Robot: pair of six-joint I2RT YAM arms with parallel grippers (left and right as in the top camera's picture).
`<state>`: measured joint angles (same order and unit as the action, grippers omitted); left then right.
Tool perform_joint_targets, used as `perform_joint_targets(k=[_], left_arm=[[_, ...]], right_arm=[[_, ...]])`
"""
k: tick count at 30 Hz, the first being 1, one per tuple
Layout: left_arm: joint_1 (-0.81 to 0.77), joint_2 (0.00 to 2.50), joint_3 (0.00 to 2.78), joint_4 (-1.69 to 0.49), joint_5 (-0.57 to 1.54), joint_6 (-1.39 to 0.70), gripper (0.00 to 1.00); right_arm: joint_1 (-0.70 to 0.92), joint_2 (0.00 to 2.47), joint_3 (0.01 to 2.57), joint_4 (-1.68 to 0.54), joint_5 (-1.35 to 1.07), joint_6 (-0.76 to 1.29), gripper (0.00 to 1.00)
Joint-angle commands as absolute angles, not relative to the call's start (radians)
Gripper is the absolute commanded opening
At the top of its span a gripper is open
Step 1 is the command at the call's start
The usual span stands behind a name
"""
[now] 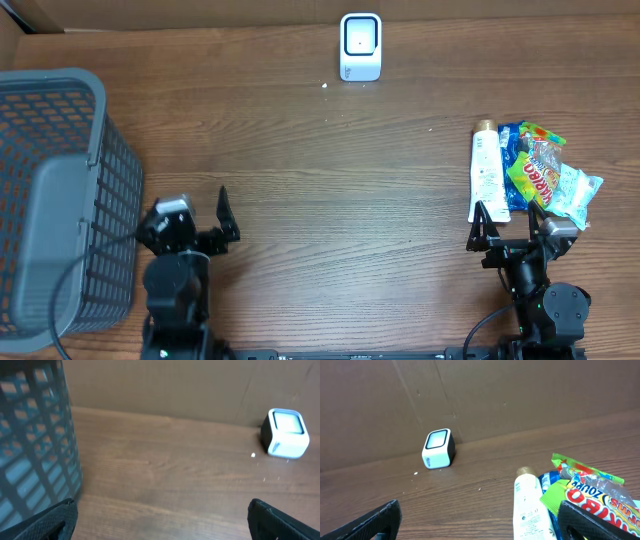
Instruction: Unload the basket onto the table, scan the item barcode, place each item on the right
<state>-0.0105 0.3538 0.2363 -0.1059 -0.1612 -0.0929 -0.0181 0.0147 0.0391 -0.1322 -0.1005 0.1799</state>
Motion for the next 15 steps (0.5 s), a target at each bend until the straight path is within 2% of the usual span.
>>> perform_joint_targets(k=[1,4,10,15], left_arm=[[-0.004,0.257,0.146,-0.094,-0.155,-0.028,1.00],[-0.004,0.167,0.077,-0.093,-0.154,-0.013,1.00],[-0.004,0.041,0.013,-0.093,-0.023,0.197,1.00],[0.000,0.002,0.013,-0.093,-0.029,0.214,0.99]], right_arm=[[-0.013,0.003,0.033,-0.127,-0.107,0.182,1.00],[-0.013,0.003,0.033,-0.127,-0.107,0.182,1.00],[-0.013,0.003,0.033,-0.127,-0.107,0.182,1.00],[-0.013,0.003,0.033,-0.127,-0.107,0.182,1.00]])
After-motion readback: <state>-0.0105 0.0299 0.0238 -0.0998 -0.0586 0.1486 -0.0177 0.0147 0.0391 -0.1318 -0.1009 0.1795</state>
